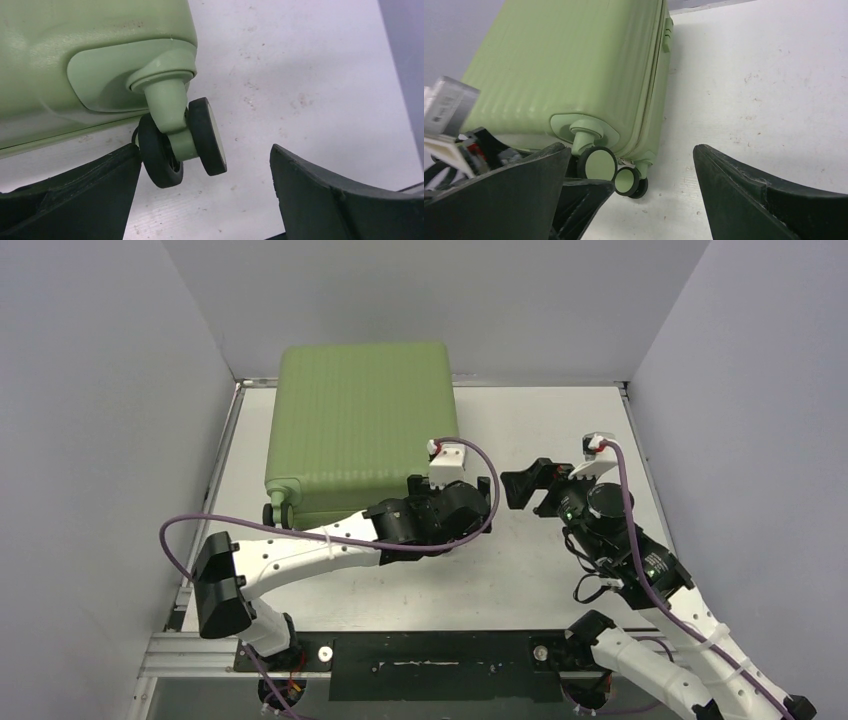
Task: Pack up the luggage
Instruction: Move the luggage to the center of the board.
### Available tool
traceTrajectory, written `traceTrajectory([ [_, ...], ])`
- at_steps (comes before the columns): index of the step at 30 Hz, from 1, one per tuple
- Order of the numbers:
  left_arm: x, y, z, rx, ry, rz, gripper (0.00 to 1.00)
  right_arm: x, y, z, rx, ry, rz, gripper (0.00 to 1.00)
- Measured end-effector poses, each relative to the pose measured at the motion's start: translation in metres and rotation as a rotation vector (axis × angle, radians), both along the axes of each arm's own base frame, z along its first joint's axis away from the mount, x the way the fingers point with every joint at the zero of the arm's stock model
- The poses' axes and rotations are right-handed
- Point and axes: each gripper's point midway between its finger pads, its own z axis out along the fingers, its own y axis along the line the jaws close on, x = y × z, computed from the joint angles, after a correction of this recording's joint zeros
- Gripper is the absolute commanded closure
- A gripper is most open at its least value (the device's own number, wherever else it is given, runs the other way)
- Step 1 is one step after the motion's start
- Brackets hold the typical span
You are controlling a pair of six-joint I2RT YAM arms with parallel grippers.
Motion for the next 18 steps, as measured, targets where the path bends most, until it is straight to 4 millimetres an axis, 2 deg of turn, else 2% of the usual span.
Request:
traceTrajectory([
  [4, 0.006, 0.004, -0.018, 0.078, 0.013, 0.023, 0.03, -0.006, -0.004, 0.004, 0.012, -0.010, 0.000, 0.00],
  [6, 0.012, 0.007, -0.020, 0.091, 0.015, 0.039, 0.03, -0.008, -0.005, 0.005, 0.018, -0.012, 0.000, 0.00],
  [9, 0.022, 0.009, -0.019, 0.099, 0.015, 0.061, 0.09, -0.012, -0.006, 0.000, 0.024, -0.011, 0.007, 0.00],
  [13, 0.031, 0.008, -0.019, 0.111, 0.015, 0.069, 0.36, -0.017, -0.007, -0.013, 0.013, -0.001, 0.023, 0.00],
  [18, 0.037, 0.010, -0.022, 0.113, 0.024, 0.054, 0.74, -0.024, -0.007, -0.045, -0.036, 0.016, 0.060, 0.05],
])
